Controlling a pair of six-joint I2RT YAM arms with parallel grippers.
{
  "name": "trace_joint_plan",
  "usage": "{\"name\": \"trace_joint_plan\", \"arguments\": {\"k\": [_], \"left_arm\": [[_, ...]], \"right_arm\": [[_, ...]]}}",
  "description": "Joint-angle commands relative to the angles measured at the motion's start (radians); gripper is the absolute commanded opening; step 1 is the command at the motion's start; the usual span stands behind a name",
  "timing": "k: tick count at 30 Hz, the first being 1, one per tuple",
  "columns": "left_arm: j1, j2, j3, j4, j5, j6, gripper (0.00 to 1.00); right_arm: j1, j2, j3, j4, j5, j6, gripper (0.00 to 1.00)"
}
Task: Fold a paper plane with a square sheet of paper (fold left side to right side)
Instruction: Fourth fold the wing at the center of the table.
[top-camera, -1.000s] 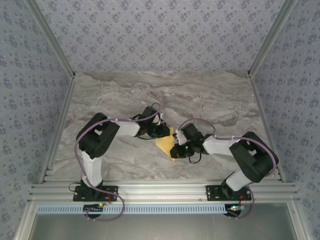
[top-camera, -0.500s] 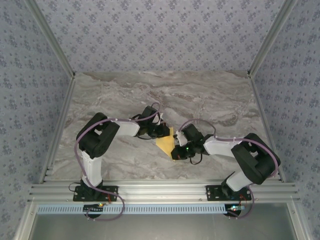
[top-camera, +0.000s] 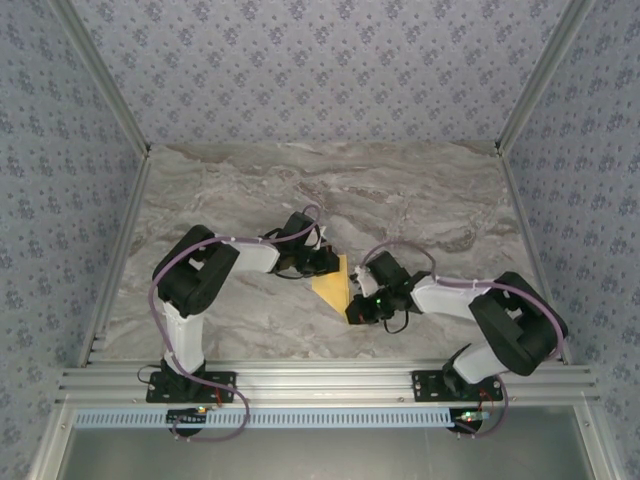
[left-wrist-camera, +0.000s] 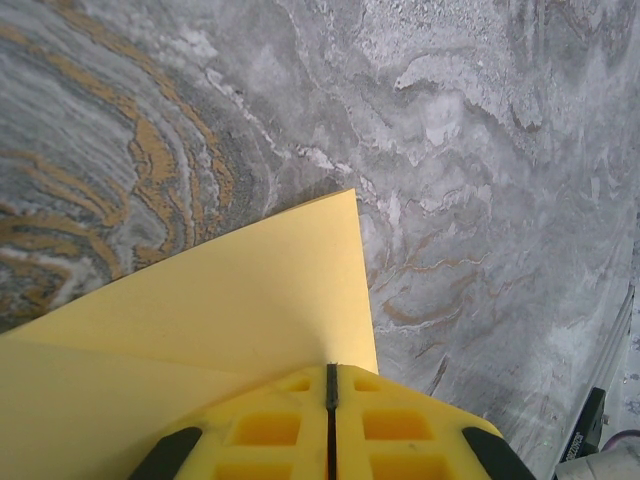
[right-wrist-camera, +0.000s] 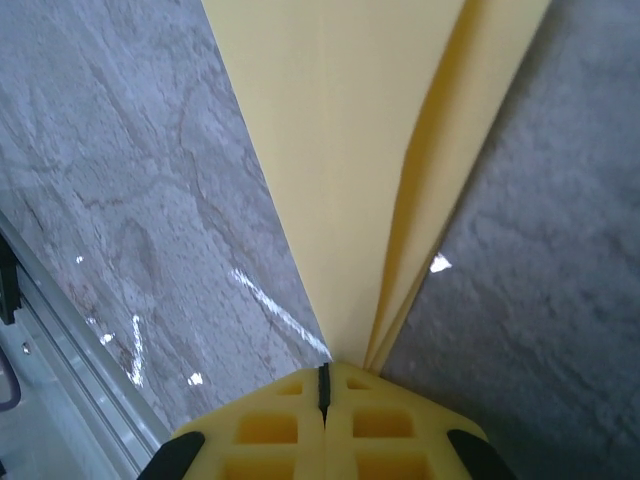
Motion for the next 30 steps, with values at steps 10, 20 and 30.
{"name": "trace_joint_plan", "arguments": {"k": [10,20,30], "left_arm": [[0.034,0.060,-0.032,-0.077,-0.127,0.021,0.07],[0.026,0.061,-0.029,-0.078,-0.124,0.019,0.08],[0.025,0.060,-0.029,-0.078,-0.126,0.021,0.08]], "right_arm": [[-0.047,-0.220,0.004,-0.196,-0.117,0.025,0.01],[-0.061,0.009,0.101,0.056,-0.105,0.086,0.01],[-0.061,0.173,0.178,0.132,-0.046,0.077,0.02]]}}
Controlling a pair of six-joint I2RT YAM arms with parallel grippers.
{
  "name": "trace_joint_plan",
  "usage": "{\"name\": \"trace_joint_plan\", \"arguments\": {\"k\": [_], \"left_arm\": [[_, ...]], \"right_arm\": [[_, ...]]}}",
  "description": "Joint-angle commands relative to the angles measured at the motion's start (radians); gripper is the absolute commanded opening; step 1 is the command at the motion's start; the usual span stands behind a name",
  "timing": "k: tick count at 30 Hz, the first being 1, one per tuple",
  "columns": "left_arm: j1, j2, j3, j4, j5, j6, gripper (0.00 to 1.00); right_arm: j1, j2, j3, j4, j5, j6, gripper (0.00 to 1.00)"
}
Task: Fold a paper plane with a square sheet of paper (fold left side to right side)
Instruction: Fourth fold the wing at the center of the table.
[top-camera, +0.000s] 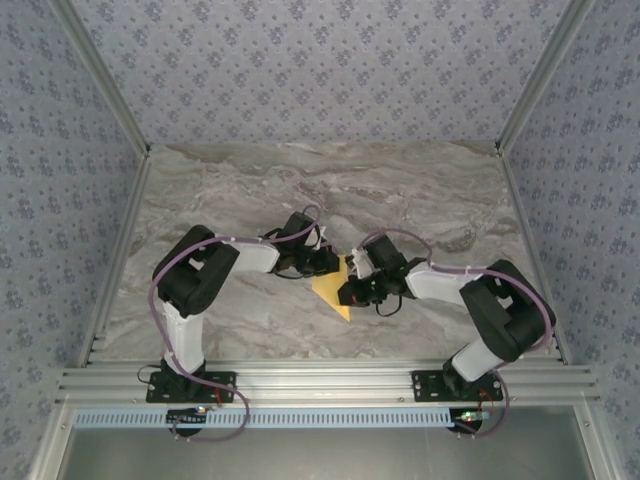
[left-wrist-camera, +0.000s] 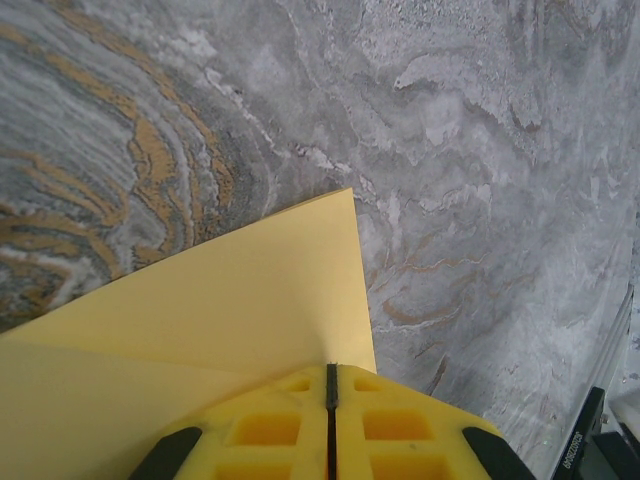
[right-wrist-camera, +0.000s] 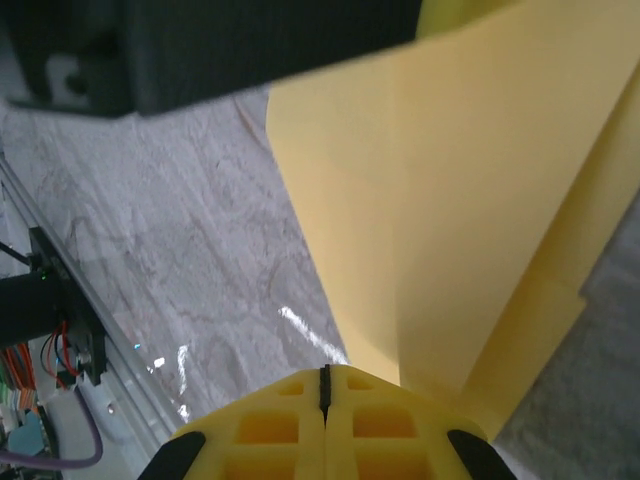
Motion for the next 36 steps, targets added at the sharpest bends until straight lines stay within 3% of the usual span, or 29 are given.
{"name": "trace_joint_plan", "arguments": {"k": [1,11,18,33,36], "left_arm": [[0.026,0.060,-0.029,-0.078,-0.126,0.021,0.07],[0.025,0.060,-0.028,-0.078,-0.125,0.022,0.07],[0.025,0.062,-0.029,-0.080,-0.130,0.022,0.07],[0.032,0.052,-0.017,-0.094,-0.124,0.030,0.08],[0.037,0.021,0.002,-0.100,-0.097,0.031,0.13]], "right_arm": [[0.000,0.058,0.046,0.034,0.022,0.005,0.02],[-0.007,0.102,0.075,-0.021,0.076,-0.043,0.02],[-0.007,0.094,-0.011,-0.076,0.082,-0.073,0.02],[0.051,-0.085,-0.261,-0.130,0.032,-0.025,0.01],[0.034,-0.152,-0.244,-0.172,0.014,-0.044,0.02]]}}
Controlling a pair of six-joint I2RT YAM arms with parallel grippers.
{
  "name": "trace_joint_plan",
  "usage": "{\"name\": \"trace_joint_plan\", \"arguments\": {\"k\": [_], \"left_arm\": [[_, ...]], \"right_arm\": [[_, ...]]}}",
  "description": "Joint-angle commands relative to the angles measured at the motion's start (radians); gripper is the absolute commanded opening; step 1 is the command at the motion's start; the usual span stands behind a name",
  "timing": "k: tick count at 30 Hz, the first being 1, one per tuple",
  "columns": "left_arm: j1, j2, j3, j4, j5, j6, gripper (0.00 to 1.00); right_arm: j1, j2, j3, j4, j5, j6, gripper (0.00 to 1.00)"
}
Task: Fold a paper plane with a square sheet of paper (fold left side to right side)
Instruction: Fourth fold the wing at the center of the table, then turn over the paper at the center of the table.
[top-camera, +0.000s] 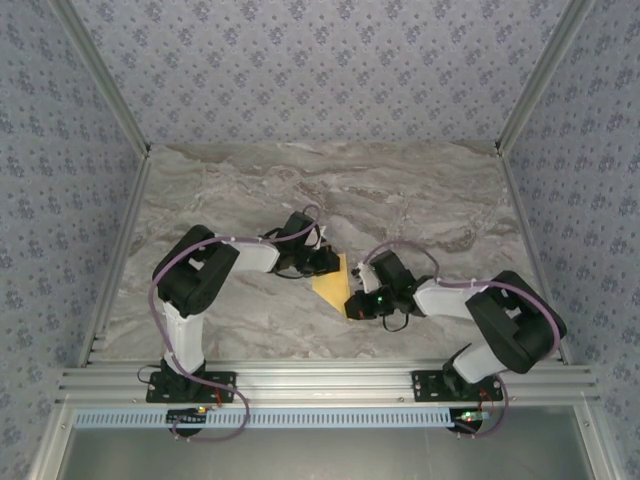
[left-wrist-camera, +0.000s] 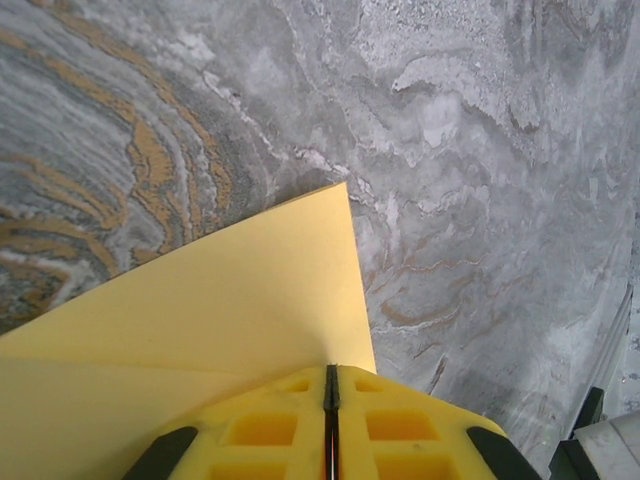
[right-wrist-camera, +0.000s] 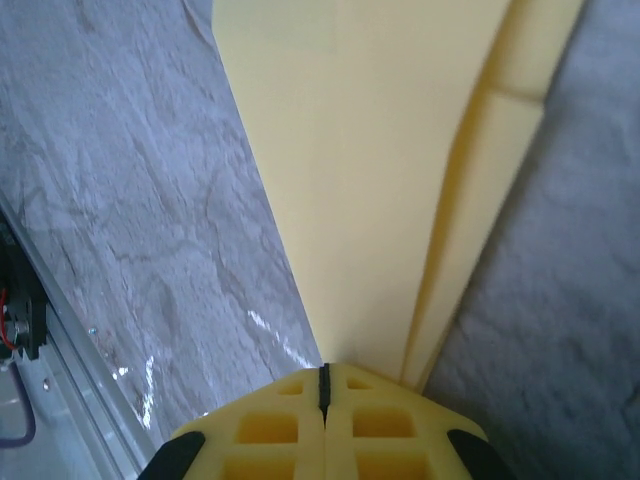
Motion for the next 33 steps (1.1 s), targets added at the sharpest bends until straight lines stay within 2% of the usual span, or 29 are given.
{"name": "trace_joint_plan", "arguments": {"k": [1,4,9,15,21,33], "left_arm": [[0.039,0.003,0.006,-0.096,-0.087,0.031,0.16],[0.053,-0.066,0.036,-0.111,-0.051,0.032,0.22],[0.085,-0.210,0.037,-0.148,-0.045,0.040,0.34],[0.097,-0.308,-0.083,-0.142,-0.094,0.017,0.40],[0.092,-0.246,-0.170,-0.022,-0.063,-0.065,0.41],[0.072,-0.110,-0.127,0.053,-0.045,-0.099,0.40]], "right_arm": [[-0.007,-0.059,-0.032,-0.266,-0.040,-0.014,0.02],[-0.051,-0.171,0.015,-0.299,-0.055,-0.042,0.06],[-0.145,-0.318,0.051,-0.269,-0.014,-0.062,0.26],[-0.173,-0.293,0.058,-0.153,0.005,-0.079,0.46],[-0.171,-0.195,0.136,-0.140,-0.035,-0.098,0.48],[-0.172,-0.239,0.065,-0.134,0.000,-0.069,0.49]]}}
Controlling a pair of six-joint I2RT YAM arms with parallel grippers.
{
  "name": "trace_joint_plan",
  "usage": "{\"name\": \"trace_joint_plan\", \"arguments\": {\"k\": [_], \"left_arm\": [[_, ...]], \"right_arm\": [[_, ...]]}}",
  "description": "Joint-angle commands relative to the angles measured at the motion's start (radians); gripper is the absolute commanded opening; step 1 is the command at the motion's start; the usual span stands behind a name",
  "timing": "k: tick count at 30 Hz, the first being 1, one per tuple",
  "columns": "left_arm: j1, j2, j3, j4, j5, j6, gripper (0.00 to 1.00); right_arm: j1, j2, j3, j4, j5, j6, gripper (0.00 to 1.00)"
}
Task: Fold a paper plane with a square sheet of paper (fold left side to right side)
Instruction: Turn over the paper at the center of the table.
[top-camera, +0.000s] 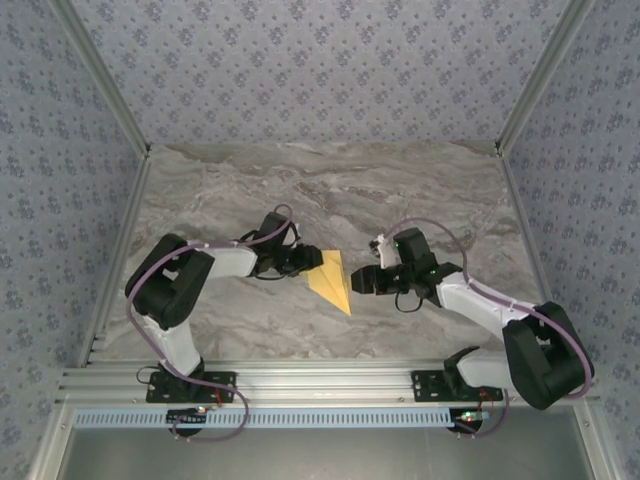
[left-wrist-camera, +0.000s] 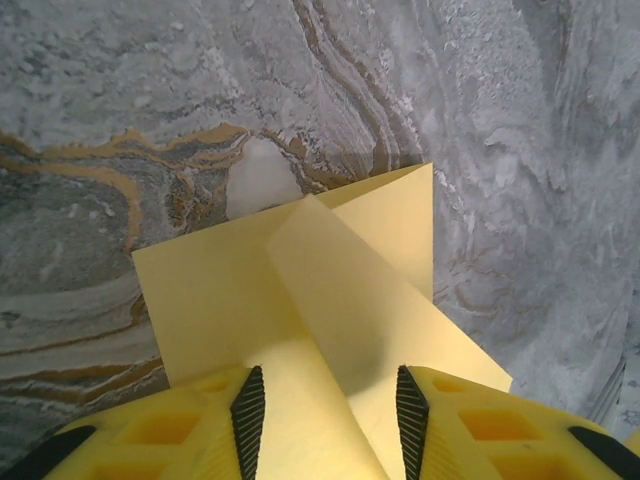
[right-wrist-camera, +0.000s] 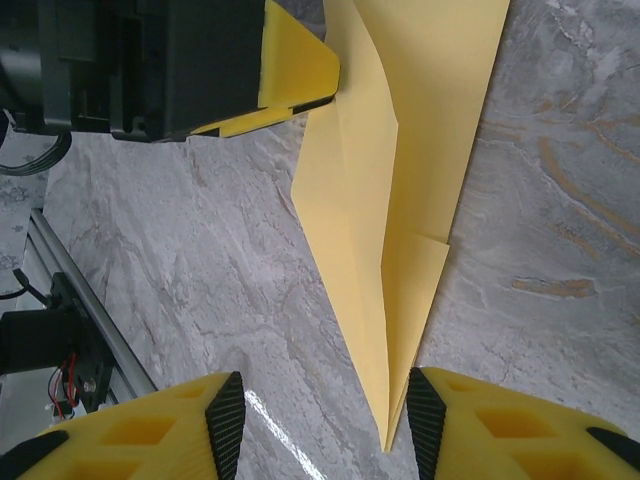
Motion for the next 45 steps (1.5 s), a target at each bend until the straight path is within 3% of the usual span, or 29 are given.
{"name": "trace_joint_plan", "arguments": {"k": [1,7,13,18,21,27,31,45], "left_arm": [[-0.018,0.057,0.033,0.052,0.016,-0.012,0.39],[-0.022,0.111,0.066,0.109,0.050,-0.032,0.33],[-0.023,0.087,0.094,0.157,0.076,-0.032,0.15],[-0.018,-0.032,0.087,0.136,0.076,-0.018,0.03],[-0.012,-0.123,0.078,0.125,0.081,-0.029,0.02],[-0.008,-0.297,0.100,0.088,0.098,-0.059,0.02],[-0.008,-0.368,0.134,0.092,0.128,-0.092,0.02],[-0.036,-0.423,0.174,0.241,0.198,-0.223,0.02]], "right_arm": [[-0.003,-0.029,-0.028,0.001,0.010,0.006,0.49],[-0.013,-0.059,-0.060,0.006,-0.001,0.024,0.51],[-0.073,-0.099,-0.119,0.097,-0.105,0.088,0.61],[-0.181,-0.158,-0.189,0.234,-0.228,0.180,0.84],[-0.235,-0.197,-0.218,0.329,-0.290,0.248,0.99],[-0.251,-0.223,-0.181,0.500,-0.433,0.345,1.00],[-0.216,-0.206,-0.122,0.512,-0.461,0.344,1.00],[-0.020,-0.074,-0.044,0.701,-0.381,0.441,0.99]]}}
